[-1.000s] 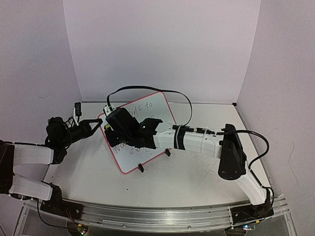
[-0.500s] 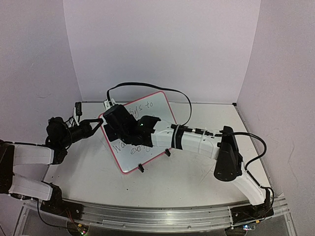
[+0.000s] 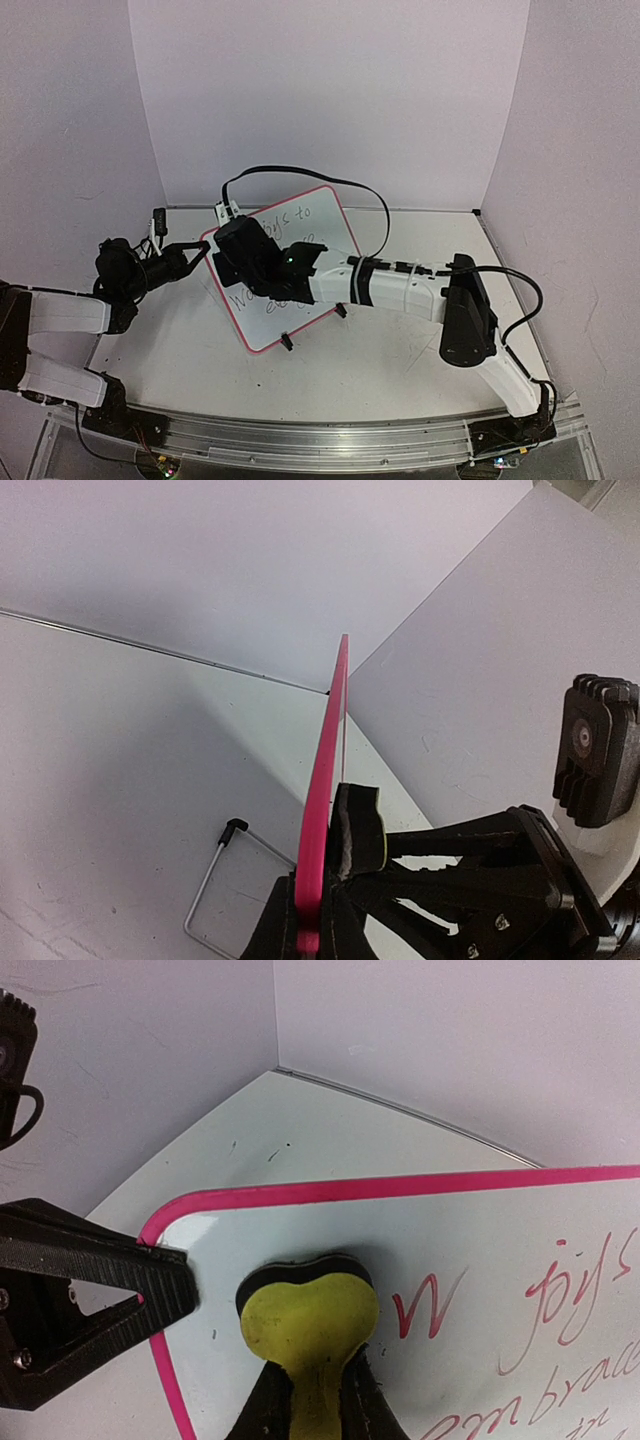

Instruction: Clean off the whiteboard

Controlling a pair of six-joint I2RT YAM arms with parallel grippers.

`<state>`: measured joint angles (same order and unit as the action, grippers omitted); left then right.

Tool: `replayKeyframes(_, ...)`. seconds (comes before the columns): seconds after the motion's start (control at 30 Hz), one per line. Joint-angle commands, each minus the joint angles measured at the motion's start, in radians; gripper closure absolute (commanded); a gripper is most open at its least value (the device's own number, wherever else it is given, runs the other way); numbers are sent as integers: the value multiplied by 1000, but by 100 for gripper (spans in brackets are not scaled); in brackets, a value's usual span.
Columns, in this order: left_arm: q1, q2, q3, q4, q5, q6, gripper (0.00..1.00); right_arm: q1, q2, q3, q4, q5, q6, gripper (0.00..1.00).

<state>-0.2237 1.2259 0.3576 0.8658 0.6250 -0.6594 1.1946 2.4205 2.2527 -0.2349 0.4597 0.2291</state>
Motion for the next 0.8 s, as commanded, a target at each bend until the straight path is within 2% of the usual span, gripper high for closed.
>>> replayKeyframes(0.0, -48, 5, 3, 42, 116, 44, 100, -7, -6, -42, 11, -2, 16, 97)
replayKeyframes(0.77, -54, 8, 8, 47, 135, 54, 100, -251, -85, -139, -67, 39, -36, 97)
